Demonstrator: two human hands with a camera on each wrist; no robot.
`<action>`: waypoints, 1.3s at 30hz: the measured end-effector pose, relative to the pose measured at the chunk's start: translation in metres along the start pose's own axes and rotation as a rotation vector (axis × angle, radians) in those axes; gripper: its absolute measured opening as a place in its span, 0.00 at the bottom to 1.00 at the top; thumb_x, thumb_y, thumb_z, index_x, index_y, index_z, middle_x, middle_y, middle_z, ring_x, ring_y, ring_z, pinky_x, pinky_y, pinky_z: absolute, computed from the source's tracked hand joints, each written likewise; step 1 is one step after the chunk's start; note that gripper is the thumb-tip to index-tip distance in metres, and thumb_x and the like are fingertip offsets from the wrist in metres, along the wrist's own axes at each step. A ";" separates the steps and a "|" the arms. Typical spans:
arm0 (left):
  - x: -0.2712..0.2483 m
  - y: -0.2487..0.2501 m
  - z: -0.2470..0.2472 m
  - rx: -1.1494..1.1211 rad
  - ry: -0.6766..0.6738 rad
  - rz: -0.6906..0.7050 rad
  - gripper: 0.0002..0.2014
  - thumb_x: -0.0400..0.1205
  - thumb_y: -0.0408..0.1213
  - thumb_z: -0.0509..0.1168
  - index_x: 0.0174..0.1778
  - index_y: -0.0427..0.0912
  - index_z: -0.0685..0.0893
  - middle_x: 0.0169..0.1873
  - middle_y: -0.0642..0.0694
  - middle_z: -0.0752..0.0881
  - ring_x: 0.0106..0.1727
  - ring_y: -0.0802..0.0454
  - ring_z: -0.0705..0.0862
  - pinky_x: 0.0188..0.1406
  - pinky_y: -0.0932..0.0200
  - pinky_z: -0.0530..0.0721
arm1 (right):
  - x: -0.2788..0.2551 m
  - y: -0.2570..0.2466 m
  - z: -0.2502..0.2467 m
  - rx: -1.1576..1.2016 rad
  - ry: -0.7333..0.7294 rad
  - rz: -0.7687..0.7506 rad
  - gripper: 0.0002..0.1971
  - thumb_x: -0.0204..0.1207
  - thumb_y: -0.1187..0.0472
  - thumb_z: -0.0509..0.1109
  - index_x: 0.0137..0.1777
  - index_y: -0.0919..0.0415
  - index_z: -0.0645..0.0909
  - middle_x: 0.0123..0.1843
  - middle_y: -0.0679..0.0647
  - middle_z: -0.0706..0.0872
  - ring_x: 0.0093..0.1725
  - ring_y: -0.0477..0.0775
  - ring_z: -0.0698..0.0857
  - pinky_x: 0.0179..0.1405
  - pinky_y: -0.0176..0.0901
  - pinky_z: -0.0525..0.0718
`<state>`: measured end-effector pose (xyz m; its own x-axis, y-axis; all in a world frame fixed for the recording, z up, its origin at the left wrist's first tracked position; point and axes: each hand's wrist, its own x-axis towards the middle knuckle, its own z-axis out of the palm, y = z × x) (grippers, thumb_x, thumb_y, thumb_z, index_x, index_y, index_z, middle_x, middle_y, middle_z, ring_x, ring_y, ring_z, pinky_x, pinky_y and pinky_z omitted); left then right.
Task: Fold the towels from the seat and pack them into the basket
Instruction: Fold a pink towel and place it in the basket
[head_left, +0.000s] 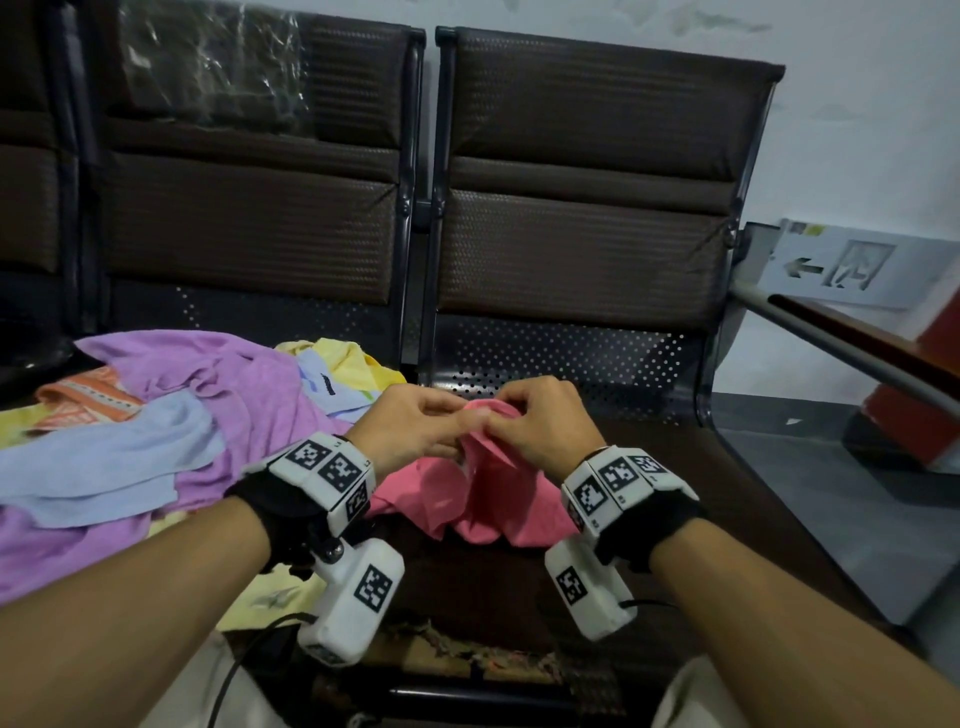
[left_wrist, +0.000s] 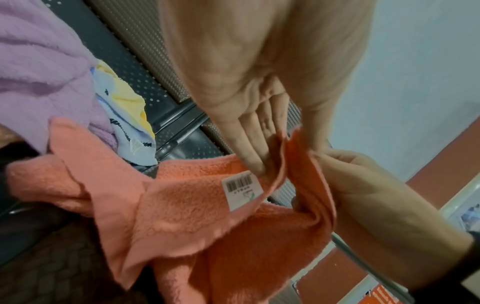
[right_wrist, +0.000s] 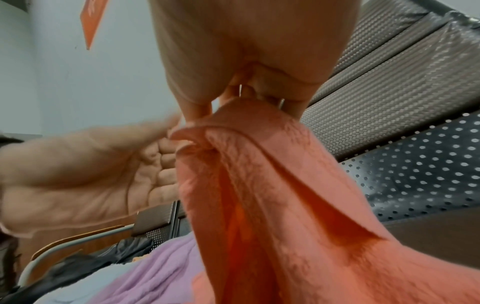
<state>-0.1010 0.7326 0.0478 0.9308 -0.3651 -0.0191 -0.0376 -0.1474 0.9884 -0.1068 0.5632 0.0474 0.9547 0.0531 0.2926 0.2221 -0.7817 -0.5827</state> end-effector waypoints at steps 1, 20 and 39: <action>0.000 -0.001 -0.001 0.025 -0.002 0.028 0.12 0.76 0.35 0.71 0.52 0.33 0.88 0.39 0.38 0.91 0.39 0.51 0.90 0.42 0.58 0.90 | -0.001 0.000 -0.001 0.022 -0.015 -0.011 0.07 0.70 0.53 0.73 0.35 0.54 0.88 0.30 0.47 0.85 0.34 0.43 0.81 0.33 0.36 0.74; 0.004 0.021 -0.031 0.138 0.550 0.248 0.10 0.84 0.31 0.58 0.38 0.43 0.81 0.35 0.47 0.80 0.43 0.50 0.77 0.53 0.45 0.80 | -0.007 0.015 -0.024 0.229 -0.521 -0.030 0.11 0.67 0.45 0.77 0.31 0.50 0.87 0.26 0.44 0.83 0.28 0.39 0.80 0.29 0.32 0.77; -0.001 0.007 -0.080 0.244 0.669 0.241 0.08 0.84 0.30 0.59 0.48 0.37 0.84 0.44 0.41 0.85 0.48 0.51 0.79 0.46 0.63 0.75 | -0.014 0.054 -0.049 -0.449 -0.425 0.006 0.09 0.65 0.56 0.82 0.44 0.57 0.91 0.38 0.41 0.82 0.31 0.33 0.80 0.27 0.23 0.73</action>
<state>-0.0731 0.8050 0.0672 0.9061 0.2119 0.3660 -0.2751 -0.3619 0.8907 -0.1176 0.4896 0.0494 0.9715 0.2185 -0.0914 0.1996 -0.9630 -0.1808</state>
